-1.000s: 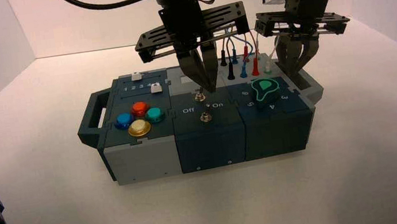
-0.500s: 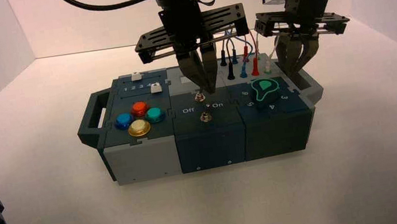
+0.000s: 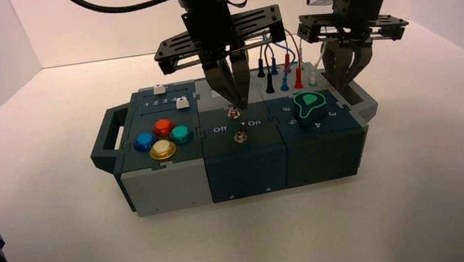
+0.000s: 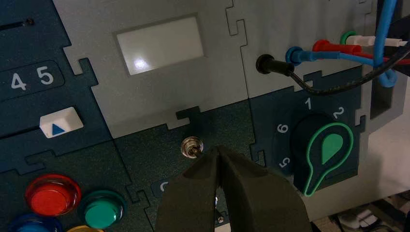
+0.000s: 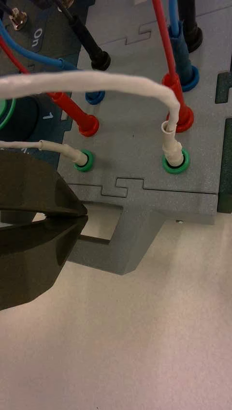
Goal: Flip the top switch off with the left gripper.
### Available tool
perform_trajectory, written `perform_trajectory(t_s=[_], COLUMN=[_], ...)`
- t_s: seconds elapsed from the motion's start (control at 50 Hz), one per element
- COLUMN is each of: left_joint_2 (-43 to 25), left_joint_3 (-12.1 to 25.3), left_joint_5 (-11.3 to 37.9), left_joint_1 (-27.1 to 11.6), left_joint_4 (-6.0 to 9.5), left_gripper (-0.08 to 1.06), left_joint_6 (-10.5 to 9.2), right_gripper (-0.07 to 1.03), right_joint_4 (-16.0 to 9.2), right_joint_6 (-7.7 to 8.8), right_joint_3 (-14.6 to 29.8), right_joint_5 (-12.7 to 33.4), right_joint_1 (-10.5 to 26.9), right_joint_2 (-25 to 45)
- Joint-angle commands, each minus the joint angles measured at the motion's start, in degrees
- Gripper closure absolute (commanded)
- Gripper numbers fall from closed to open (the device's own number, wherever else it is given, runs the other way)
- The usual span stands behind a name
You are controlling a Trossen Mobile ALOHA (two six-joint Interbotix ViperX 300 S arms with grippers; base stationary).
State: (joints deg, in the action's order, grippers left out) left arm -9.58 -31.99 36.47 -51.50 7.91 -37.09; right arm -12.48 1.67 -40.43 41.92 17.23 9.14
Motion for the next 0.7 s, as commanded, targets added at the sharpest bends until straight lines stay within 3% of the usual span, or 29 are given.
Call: perform_trajectory(t_s=[0.02,0.7], left_joint_2=[1.05,3.87], left_joint_3=[0.18,-3.08], left_joint_5=[0.26,0.44], left_joint_1=[0.88,2.81], left_joint_4=[-0.26,-0.62], left_gripper=[1.01,1.01], left_joint_6=[0.09,0.18], right_gripper=[0.99,0.99], right_joint_4=[0.18,0.18], right_joint_6=[0.88,0.88], right_joint_3=[-0.7,-0.53], right_joint_5=[0.18,0.44], right_joint_1=[0.79,0.88], right_joint_2=[2.99,3.25])
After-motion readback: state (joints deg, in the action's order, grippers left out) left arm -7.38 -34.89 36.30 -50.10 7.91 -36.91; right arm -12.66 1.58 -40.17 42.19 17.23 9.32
